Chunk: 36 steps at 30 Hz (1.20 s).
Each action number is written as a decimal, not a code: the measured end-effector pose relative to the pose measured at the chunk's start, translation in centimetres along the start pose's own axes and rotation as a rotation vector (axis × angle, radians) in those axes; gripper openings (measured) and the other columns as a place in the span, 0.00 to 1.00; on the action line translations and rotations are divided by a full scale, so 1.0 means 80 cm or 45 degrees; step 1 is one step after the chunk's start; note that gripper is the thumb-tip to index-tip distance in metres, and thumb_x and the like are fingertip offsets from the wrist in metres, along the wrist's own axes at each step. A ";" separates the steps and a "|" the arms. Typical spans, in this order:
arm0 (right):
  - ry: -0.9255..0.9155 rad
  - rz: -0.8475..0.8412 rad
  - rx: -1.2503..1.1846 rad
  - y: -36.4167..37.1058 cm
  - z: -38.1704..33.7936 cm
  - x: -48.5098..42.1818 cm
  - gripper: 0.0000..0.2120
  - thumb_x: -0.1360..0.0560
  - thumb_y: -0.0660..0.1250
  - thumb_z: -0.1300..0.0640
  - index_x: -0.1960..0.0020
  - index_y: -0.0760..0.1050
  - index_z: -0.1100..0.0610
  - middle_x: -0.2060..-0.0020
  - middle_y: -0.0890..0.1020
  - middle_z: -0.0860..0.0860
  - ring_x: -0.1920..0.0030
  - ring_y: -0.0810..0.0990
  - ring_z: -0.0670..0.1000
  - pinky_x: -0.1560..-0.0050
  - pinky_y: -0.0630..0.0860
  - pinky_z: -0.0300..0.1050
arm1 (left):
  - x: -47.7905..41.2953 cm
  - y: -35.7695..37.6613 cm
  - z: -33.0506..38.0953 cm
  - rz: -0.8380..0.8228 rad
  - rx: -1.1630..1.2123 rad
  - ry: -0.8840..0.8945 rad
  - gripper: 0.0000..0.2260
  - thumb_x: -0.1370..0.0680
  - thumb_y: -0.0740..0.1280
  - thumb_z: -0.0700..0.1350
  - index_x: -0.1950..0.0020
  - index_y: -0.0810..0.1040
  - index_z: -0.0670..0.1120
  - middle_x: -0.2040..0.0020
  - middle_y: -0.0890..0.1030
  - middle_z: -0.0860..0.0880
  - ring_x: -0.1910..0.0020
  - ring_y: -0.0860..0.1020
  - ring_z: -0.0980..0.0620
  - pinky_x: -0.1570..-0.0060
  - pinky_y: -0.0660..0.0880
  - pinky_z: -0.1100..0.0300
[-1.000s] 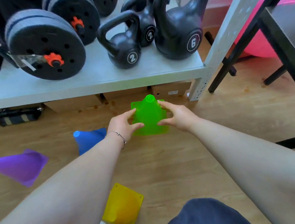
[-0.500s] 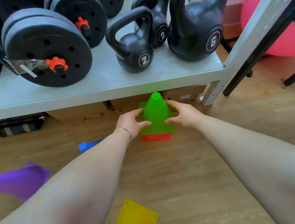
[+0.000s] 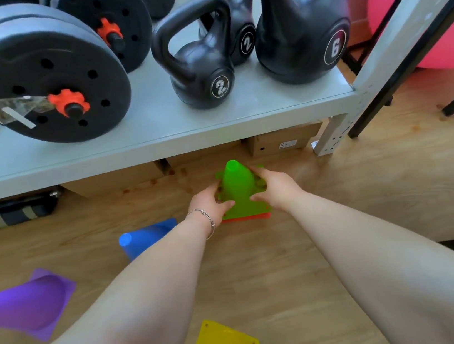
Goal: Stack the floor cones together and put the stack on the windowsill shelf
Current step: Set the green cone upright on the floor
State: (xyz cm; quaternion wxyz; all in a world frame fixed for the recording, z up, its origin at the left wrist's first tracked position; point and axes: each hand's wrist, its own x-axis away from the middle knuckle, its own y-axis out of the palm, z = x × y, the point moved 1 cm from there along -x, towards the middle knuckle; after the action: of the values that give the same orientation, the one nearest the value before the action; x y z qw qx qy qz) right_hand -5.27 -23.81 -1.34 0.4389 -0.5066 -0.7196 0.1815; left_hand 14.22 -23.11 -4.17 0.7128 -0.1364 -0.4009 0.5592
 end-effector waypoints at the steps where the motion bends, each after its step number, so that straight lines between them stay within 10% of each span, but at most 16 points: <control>1: 0.017 -0.007 -0.016 0.004 0.001 -0.001 0.42 0.29 0.76 0.51 0.21 0.58 0.44 0.30 0.75 0.54 0.32 0.75 0.57 0.35 0.74 0.47 | -0.002 0.001 -0.003 -0.011 -0.001 -0.013 0.31 0.28 0.73 0.51 0.27 0.68 0.53 0.37 0.80 0.50 0.46 0.80 0.50 0.49 0.74 0.60; 36: 0.134 -0.123 -0.279 0.003 0.133 0.139 0.41 0.34 0.80 0.58 0.25 0.67 0.47 0.31 0.77 0.53 0.33 0.77 0.50 0.30 0.72 0.49 | 0.123 0.133 0.041 -0.097 0.255 -0.156 0.28 0.32 0.78 0.44 0.33 0.76 0.47 0.40 0.82 0.47 0.48 0.82 0.52 0.40 0.75 0.60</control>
State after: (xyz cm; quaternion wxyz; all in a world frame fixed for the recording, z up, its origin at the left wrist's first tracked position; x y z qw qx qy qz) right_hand -14.93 -11.90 -2.40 0.4265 -0.5250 -0.7346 0.0536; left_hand 5.02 -11.39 -4.79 0.7176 -0.0148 -0.3907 0.5764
